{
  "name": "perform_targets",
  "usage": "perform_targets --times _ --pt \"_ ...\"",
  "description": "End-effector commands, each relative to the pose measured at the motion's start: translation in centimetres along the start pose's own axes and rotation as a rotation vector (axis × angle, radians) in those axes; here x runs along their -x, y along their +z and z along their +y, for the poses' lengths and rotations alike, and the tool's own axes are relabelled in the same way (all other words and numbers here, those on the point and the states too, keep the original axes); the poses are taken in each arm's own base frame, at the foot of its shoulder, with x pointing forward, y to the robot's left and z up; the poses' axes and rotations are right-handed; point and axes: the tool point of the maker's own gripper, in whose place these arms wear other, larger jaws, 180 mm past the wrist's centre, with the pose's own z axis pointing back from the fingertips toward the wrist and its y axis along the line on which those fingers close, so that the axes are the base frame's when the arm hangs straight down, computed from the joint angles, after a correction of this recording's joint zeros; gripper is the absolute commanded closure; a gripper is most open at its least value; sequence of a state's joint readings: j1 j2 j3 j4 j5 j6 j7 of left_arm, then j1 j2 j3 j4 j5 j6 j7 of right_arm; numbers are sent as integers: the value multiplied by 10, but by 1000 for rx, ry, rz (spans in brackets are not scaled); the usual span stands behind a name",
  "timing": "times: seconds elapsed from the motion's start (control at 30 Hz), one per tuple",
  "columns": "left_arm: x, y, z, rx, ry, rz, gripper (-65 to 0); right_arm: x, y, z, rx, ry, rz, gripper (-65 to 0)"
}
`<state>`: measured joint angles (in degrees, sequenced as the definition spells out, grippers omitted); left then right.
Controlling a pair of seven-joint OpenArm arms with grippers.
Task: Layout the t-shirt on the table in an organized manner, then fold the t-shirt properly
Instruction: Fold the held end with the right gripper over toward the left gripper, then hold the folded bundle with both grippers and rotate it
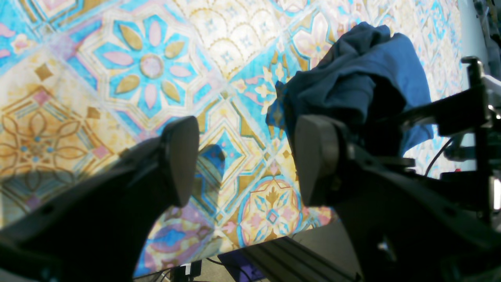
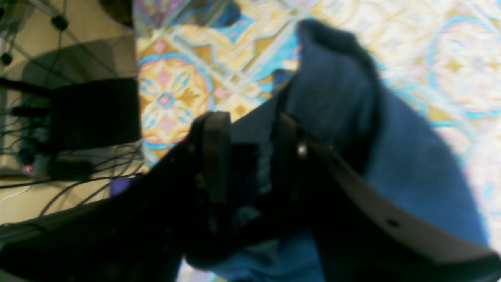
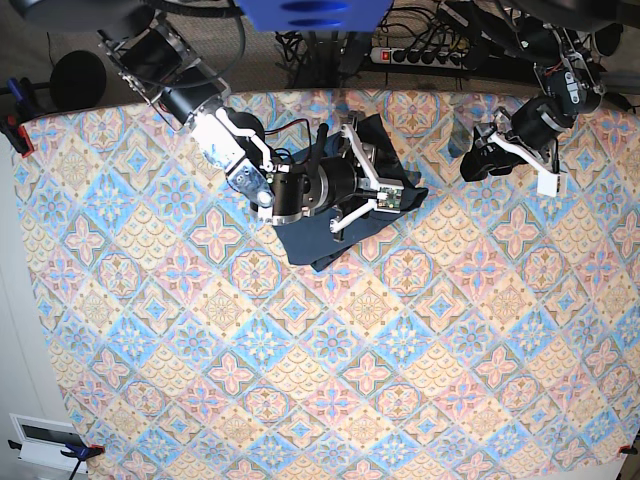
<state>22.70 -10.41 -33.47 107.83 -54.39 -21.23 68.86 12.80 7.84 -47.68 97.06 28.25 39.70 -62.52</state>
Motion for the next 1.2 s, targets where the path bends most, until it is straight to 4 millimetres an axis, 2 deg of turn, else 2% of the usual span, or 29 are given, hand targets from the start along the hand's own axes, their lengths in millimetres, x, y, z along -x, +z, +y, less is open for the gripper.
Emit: perform_targets --times 0.0,0.07,0.1,0.17,0.27,0.37,0.43,0.47,0.57,0.63,0.73,0.93,1.0,1.1,1.17 --pt "-11 3 -7 20 -21 -34 -382 -37 14 -2 18 56 -112 -206" --pt "-9 -2 -20 53 -50 -16 -382 -61 36 -7 74 115 -181 -206" --pt "-8 -4 -28 71 -66 -9 -382 -63 47 -13 108 118 -198 -206" --pt "-8 -5 -43 103 -101 -6 -382 -56 68 -31 178 108 -200 -206" --pt "-7 -8 -61 150 -133 1 -365 -41 77 -43 223 59 -188 -206" --pt "-6 -12 -75 187 -145 -1 -292 -39 87 -59 269 21 -219 -206" --pt "-9 -17 -85 216 -159 -3 -229 -31 91 -74 294 -30 -235 -206" --pt "-10 -21 -91 233 -170 -3 -208 -22 90 -80 299 -64 -228 -206" --pt "-10 -27 -102 264 -182 4 -204 10 75 -91 279 -167 -171 -198" --pt "-13 -30 -110 285 -175 -9 -204 35 59 -90 243 -233 -118 -144" --pt "-8 -33 -116 299 -180 5 -202 56 37 -78 198 -235 -28 -48" --pt "16 -44 -136 337 -245 88 -200 65 3 -48 137 -103 64 -46" --pt "23 -45 -142 356 -255 112 -200 58 -10 -37 102 -88 65 -45" --pt "29 -43 -143 364 -248 123 -197 45 -11 -36 101 -71 33 -42" --pt "30 -41 -138 351 -251 128 -196 38 3 -50 148 -67 -1 -42"
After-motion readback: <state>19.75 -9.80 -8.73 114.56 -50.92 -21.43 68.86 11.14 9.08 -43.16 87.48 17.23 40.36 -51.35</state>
